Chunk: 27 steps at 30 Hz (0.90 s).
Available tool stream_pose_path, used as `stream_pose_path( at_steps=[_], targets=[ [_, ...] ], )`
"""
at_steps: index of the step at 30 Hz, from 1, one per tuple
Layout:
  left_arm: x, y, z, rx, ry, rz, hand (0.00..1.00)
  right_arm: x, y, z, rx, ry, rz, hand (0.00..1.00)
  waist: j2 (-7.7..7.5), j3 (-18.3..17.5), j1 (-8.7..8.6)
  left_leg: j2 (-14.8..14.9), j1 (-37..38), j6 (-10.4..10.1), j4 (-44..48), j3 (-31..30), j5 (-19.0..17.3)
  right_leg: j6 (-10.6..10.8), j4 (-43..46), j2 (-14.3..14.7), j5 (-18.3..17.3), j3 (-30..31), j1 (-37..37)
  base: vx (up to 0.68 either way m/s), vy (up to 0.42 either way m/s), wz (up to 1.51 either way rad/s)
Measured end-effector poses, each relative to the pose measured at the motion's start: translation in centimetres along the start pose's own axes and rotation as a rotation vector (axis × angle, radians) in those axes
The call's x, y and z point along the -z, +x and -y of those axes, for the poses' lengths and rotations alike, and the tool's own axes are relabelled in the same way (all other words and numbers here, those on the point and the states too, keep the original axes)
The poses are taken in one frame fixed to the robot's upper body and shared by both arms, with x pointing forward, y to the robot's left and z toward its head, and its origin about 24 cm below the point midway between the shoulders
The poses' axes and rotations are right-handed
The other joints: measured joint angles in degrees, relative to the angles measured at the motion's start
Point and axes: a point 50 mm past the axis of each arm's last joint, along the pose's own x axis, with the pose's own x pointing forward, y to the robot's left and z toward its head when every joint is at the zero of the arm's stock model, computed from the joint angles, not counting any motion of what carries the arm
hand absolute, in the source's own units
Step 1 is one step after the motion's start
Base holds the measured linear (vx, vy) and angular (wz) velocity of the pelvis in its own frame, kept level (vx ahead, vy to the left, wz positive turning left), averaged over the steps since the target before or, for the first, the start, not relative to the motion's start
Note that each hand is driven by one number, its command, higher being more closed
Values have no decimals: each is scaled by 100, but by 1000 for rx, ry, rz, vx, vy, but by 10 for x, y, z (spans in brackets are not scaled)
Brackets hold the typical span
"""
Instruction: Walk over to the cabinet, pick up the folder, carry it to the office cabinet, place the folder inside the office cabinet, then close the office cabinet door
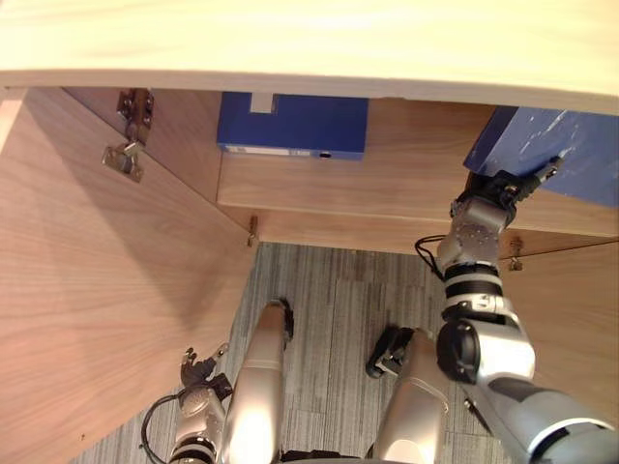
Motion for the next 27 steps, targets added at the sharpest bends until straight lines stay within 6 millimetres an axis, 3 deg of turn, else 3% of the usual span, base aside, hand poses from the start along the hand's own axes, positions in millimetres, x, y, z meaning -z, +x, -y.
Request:
stream_pose_path(
  at_steps=[4,8,16,17,24,27],
  targets=[
    [1,-1,5,22,13,-6,0,17,3,-18,14,-59,-50,100,128,41,84,-13,-87,-9,-38,2,30,0,3,-24,0,-2,-100,30,18,5],
    [1,-2,12,56,35,-7,0,27,7,-61,-27,-125,-107,100,293,92,136,-140,-169,-29,-200,-54,167,4,-14,-144,-4,-92,-151,15,9,20],
    [-5,-3,22,98,56,19,0,1,21,-80,-4,-382,-21,100,385,136,195,-289,-545,-59,-321,-177,394,-15,70,-263,-3,-197,-474,20,-2,16],
    [-6,-4,24,106,58,28,0,0,22,-88,-4,-408,-12,0,439,162,188,-280,-595,-56,-331,-178,416,-65,64,-240,25,-204,-522,41,-2,0],
    [-6,-4,25,110,55,26,0,4,20,-97,-45,-511,-12,0,502,195,178,-243,-691,-84,-371,-143,480,-70,143,-215,29,-118,-732,52,-20,-4],
    [-7,-4,26,112,54,31,0,6,19,-102,-57,-502,-14,0,504,195,225,-133,-664,-82,-481,-106,514,-186,-12,-92,109,-134,-723,61,-3,-12]
  ],
)
